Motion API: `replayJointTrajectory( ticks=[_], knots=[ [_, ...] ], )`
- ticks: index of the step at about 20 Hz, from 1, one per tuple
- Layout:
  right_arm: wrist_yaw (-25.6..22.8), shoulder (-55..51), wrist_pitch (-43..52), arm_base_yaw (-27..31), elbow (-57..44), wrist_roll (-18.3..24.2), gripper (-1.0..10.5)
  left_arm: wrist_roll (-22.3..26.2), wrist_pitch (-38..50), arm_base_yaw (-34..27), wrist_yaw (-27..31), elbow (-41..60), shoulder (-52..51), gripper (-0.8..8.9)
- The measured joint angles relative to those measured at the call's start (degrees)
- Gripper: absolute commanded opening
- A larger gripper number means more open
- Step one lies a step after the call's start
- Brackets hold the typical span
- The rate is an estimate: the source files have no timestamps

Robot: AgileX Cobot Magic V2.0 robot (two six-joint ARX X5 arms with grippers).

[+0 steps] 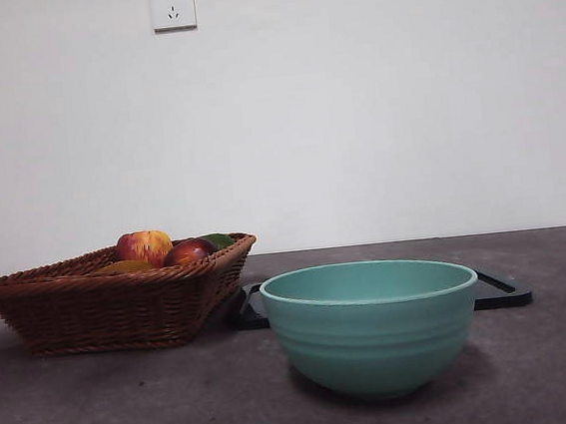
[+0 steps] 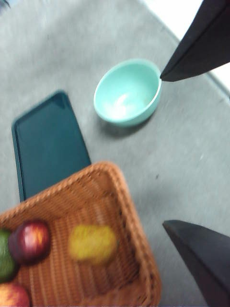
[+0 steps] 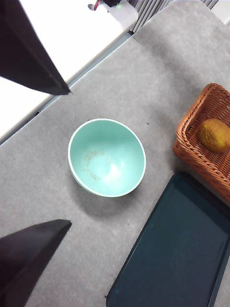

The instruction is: Pick up the wifruite, put it on the bowl, pick up the plate, put it on desk

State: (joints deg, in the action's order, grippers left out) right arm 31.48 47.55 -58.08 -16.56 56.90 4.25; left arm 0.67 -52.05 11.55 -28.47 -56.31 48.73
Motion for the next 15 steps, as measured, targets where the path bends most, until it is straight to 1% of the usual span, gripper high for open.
replayJointTrajectory(
  ticks=[6, 9, 14, 15],
  knots=[
    [0.0, 0.0, 0.0, 0.0, 0.0, 0.0, 4.2, 0.0, 0.8, 6.4, 11.6, -9.5, 13.9, 4.36],
    [0.0, 0.0, 0.0, 0.0, 0.0, 0.0, 4.2, 0.5, 2.0, 8.3, 16.5, -12.7, 21.6, 4.36],
    [0.0, 0.0, 0.0, 0.0, 0.0, 0.0, 4.2, 1.2, 8.7, 9.0, 18.3, -13.1, 31.1, 4.36],
    [0.0, 0.0, 0.0, 0.0, 0.0, 0.0, 4.2, 1.4, 10.0, 9.0, 20.0, -13.1, 33.4, 4.36]
  ],
)
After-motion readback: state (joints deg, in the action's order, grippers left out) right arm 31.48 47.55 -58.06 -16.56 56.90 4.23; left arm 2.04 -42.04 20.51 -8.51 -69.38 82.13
